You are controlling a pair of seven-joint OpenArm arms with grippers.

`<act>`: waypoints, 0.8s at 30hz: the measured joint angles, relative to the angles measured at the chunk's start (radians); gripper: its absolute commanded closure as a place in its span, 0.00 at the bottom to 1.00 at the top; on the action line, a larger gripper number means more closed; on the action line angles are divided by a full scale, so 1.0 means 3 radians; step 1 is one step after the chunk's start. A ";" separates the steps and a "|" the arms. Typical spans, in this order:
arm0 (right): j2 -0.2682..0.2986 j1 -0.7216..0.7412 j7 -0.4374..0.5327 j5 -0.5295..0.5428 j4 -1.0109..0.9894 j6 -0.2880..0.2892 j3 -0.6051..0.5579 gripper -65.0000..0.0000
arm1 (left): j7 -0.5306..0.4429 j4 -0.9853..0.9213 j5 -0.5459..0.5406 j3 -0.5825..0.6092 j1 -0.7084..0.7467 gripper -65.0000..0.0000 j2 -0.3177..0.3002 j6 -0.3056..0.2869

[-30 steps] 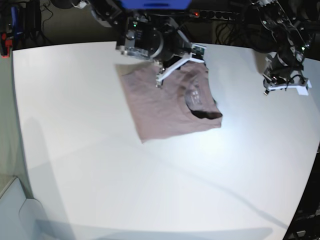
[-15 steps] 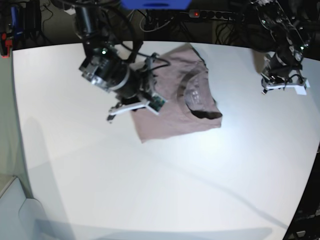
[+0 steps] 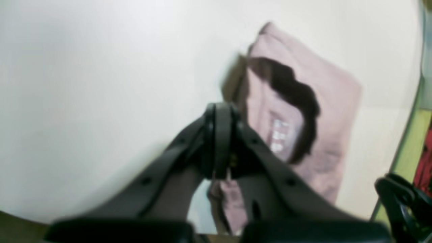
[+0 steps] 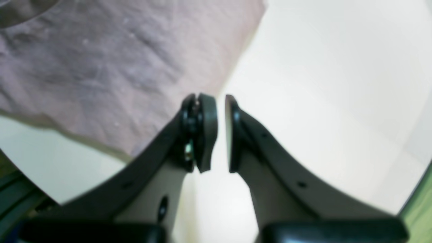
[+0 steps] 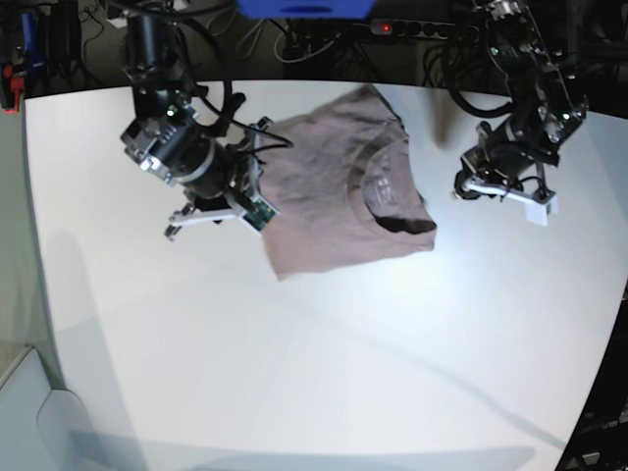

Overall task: Layout the t-shirt on the table in an organized manner, then fold the t-shirt properly
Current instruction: 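Move the left gripper to the collar edge of the folded shirt and grasp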

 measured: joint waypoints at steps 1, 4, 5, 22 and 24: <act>0.0010 -0.0006 -0.0004 -0.0013 -0.0003 0.0000 0.0001 0.90 | 0.0013 0.0001 -0.0080 -0.0019 0.0009 0.99 0.0003 -0.0062; 0.0017 -0.0004 -0.0022 -0.0018 -0.0014 0.0000 0.0005 0.90 | 0.0033 -0.0004 -0.0292 -0.0056 0.0013 0.99 0.0011 -0.0342; 0.0029 -0.0004 -0.0004 -0.0015 -0.0014 0.0000 0.0003 0.90 | 0.0029 -0.0036 -0.0379 -0.0128 0.0000 0.99 0.0034 -0.0441; 0.0061 -0.0005 -0.0025 -0.0009 -0.0017 0.0000 0.0004 0.90 | 0.0020 -0.0389 -0.0628 -0.0170 -0.0008 0.70 0.0001 -0.0731; 0.0061 -0.0005 -0.0025 -0.0009 -0.0017 0.0000 0.0004 0.90 | 0.0023 -0.0389 -0.0629 -0.0108 -0.0008 0.61 0.0003 -0.0731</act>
